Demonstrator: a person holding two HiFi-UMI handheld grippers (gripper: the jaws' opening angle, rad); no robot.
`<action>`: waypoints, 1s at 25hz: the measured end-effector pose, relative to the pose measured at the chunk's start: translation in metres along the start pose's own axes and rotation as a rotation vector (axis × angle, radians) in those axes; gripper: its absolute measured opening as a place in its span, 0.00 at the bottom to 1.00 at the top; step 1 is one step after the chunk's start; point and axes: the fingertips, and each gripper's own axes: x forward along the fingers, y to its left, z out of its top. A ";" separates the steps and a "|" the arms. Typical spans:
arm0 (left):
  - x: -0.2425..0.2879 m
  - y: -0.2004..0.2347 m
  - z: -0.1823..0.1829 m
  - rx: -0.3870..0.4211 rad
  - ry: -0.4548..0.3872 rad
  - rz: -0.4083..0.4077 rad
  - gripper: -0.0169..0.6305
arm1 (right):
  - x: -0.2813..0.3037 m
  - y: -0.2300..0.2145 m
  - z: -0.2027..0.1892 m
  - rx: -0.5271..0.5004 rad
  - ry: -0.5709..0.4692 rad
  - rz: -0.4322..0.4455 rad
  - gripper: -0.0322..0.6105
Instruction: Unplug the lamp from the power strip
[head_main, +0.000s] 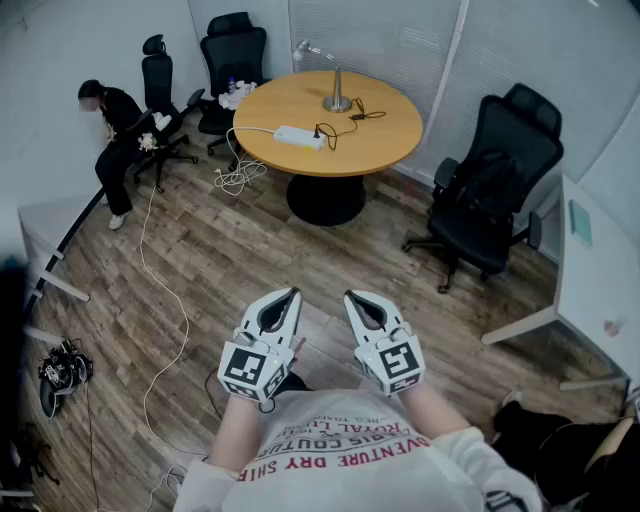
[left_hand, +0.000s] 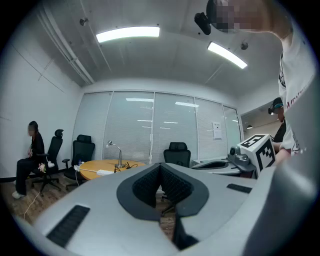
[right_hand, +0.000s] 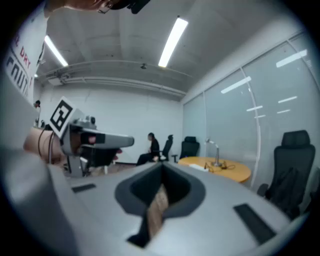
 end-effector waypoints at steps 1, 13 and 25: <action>0.000 0.001 -0.001 -0.005 -0.001 0.002 0.07 | 0.001 0.000 0.000 -0.002 0.002 0.001 0.10; -0.003 0.015 -0.010 -0.024 0.020 -0.001 0.07 | 0.019 0.002 -0.004 0.087 0.001 -0.011 0.10; 0.029 0.106 -0.008 -0.033 0.027 -0.092 0.07 | 0.103 -0.004 0.000 0.095 0.025 -0.105 0.10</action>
